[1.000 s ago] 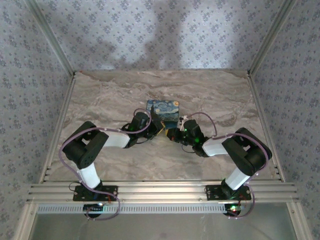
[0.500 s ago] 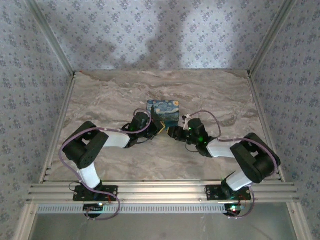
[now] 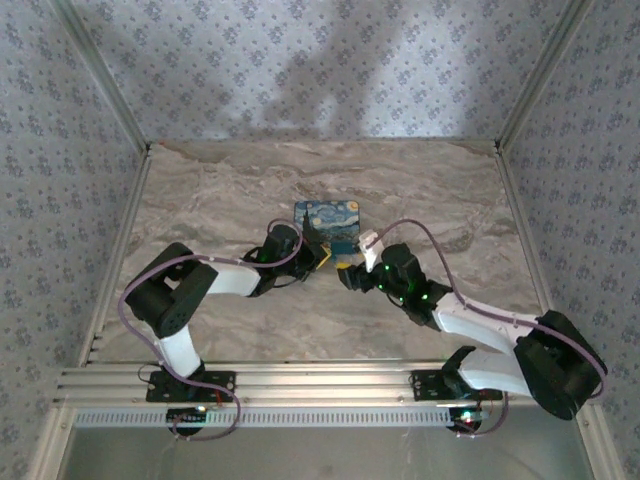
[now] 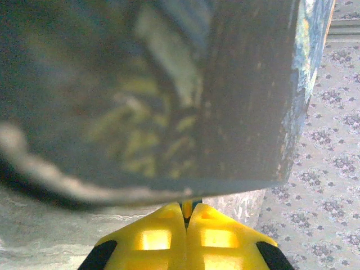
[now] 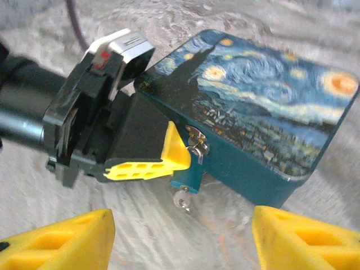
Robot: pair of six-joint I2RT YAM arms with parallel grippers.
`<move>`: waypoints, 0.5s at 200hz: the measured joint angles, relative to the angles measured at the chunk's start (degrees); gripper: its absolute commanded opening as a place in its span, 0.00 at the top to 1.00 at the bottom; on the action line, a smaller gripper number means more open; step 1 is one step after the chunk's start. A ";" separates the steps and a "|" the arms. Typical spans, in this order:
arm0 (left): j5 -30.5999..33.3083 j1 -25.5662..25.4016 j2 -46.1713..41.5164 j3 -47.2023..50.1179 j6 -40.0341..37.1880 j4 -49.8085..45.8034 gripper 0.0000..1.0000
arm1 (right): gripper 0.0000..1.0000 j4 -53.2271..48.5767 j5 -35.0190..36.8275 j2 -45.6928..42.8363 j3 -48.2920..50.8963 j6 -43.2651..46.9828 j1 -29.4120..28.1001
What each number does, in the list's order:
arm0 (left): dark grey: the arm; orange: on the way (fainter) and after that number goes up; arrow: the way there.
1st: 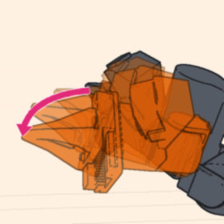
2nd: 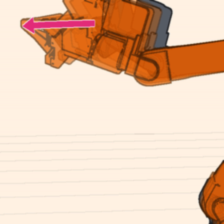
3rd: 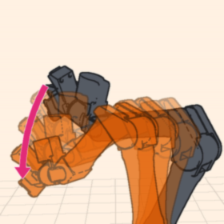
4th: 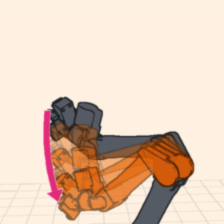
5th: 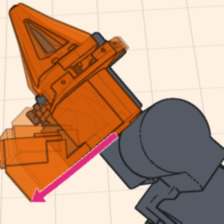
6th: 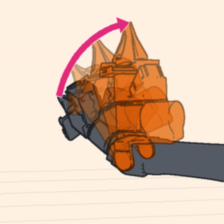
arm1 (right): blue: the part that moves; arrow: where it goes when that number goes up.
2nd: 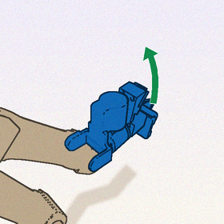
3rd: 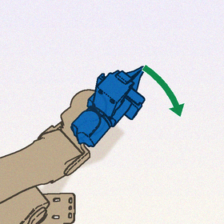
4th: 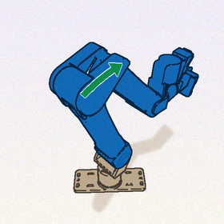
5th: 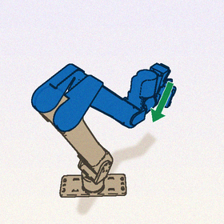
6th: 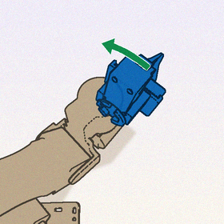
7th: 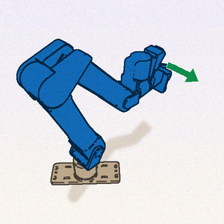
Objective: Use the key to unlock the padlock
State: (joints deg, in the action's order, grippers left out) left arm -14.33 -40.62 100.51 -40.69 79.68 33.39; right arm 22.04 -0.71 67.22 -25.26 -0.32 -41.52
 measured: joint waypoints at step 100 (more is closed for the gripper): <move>0.00 0.00 0.00 0.00 0.98 0.00 0.99 | 0.29 11.06 8.72 14.73 1.05 27.82 -7.02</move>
State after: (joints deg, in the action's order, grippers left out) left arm -14.33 -40.62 100.51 -40.69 80.66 33.39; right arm 33.10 8.01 81.95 -24.21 27.51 -48.53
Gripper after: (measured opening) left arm 0.044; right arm 0.711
